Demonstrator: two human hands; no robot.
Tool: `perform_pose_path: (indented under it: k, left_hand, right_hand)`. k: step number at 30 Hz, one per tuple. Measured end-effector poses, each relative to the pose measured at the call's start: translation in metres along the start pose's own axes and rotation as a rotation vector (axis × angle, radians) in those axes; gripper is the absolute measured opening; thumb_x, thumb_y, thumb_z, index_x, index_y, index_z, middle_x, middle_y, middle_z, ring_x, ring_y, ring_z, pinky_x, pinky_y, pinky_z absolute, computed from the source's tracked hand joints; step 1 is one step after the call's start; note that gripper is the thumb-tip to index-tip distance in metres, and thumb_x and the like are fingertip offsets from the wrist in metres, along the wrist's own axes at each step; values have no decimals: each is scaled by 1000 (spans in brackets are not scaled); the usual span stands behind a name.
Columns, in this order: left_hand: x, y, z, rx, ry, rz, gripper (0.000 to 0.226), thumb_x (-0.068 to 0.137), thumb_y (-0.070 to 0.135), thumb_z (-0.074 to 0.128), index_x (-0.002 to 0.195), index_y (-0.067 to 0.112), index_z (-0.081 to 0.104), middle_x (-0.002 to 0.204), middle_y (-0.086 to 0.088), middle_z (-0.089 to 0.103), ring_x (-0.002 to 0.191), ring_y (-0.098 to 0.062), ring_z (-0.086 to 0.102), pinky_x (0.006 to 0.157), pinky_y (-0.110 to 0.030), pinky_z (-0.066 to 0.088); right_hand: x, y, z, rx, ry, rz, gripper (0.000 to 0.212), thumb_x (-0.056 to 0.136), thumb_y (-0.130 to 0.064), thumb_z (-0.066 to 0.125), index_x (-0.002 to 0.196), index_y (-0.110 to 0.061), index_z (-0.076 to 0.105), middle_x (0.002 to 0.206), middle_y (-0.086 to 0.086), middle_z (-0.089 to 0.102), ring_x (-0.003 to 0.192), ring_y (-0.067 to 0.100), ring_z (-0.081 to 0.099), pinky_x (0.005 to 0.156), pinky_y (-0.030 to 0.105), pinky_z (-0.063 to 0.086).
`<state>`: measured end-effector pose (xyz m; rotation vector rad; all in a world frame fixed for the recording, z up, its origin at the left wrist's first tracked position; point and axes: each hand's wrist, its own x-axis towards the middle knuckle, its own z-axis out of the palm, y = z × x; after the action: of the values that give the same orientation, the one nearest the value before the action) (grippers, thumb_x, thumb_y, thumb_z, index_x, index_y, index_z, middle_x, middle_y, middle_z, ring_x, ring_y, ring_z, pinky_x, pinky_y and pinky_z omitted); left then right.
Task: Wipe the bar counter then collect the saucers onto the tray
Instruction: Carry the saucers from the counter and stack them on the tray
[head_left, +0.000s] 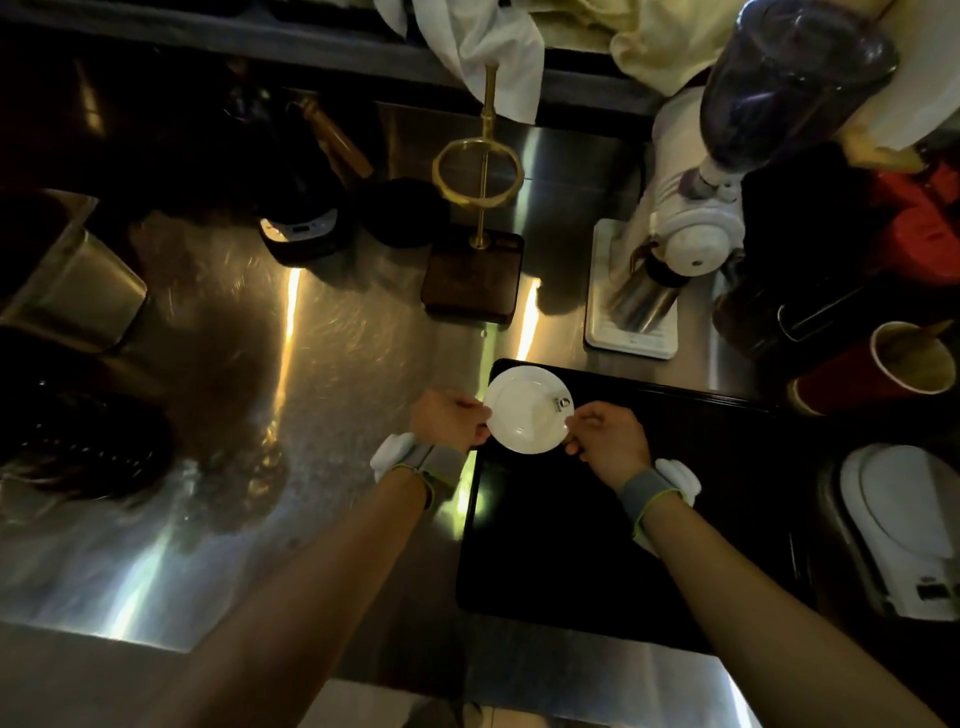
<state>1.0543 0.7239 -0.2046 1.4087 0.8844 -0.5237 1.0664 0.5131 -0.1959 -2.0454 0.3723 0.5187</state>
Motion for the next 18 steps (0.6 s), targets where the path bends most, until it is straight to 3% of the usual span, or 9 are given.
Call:
perform_pose_path:
  k: [3,5,9,18]
  left_hand:
    - [-5,14,3,21,-79,-90,34,94,-1,51,62,7,44,57,-5,49,32,-7,50,40,-17,45]
    - [-11,22,3,86,-150,-120,36,97,4,46,62,8,42,63,-5,46,47,-9,51,49,-19,45]
    - [-20,16,5,293,152,178,15,75,13,70,61,13,64,63,-6,70,61,-21,70,65,-32,61]
    - [-34,29,10,398,157,163,12,73,15,71,68,5,65,79,-16,75,75,-28,73,74,-42,61]
  right_hand:
    - [3,-1,-1,13,12,19,25,85,-10,64,62,-20,63,57,6,67,53,18,60,57,30,45]
    - [3,-2,-3,7,8,20,26,85,-11,64,60,-19,63,56,7,66,54,19,59,58,31,46]
    - [2,-3,-5,4,-5,22,27,87,-10,63,62,-19,62,54,6,63,52,16,56,53,26,46]
    - [6,0,-5,67,-38,73,27,90,-3,59,65,-14,61,57,11,60,53,20,52,55,28,45]
